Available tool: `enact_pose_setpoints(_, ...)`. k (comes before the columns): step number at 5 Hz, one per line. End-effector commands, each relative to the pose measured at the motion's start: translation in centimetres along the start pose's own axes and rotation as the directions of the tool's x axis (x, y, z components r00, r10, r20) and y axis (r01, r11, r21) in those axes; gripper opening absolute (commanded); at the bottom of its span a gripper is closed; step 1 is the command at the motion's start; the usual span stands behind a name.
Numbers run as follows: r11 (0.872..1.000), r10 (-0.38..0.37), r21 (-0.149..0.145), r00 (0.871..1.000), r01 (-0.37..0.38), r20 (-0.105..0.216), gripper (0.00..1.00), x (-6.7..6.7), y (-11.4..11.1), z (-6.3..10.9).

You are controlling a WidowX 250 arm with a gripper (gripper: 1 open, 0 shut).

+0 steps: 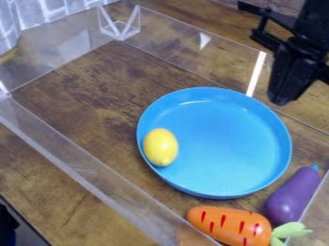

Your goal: Remove the carrot from the blue tray and put it on the table

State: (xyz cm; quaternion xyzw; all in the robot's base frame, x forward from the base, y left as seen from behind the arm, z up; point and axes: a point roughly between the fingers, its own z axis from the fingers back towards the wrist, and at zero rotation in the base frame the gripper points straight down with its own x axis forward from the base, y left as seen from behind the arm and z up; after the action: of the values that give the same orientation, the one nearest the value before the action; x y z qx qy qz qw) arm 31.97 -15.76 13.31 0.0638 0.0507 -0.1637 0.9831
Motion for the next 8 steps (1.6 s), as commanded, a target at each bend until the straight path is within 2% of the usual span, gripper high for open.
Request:
enact_pose_setpoints(1, 1.0, -0.009, -0.01, 0.998, 0.009, 0.067, 0.0, 0.2, -0.6, 1.7)
enact_pose_setpoints(3, 1.0, -0.016, 0.009, 0.998, 0.015, 0.061, 0.0, 1.0, -1.3, 1.7)
enact_pose_setpoints(5, 0.988, -0.15, 0.052, 0.986, 0.147, 0.069, 0.0, 2.1, -0.7, 2.4)
enact_pose_setpoints(6, 0.984, -0.168, 0.069, 0.984, 0.164, 0.065, 0.0, 2.3, -1.2, 2.9)
enact_pose_setpoints(7, 0.981, -0.182, 0.071, 0.982, 0.178, 0.051, 0.0, 2.7, -1.5, 2.6)
enact_pose_setpoints(8, 0.984, -0.169, 0.069, 0.985, 0.166, 0.033, 1.0, 2.4, -1.6, 1.9)
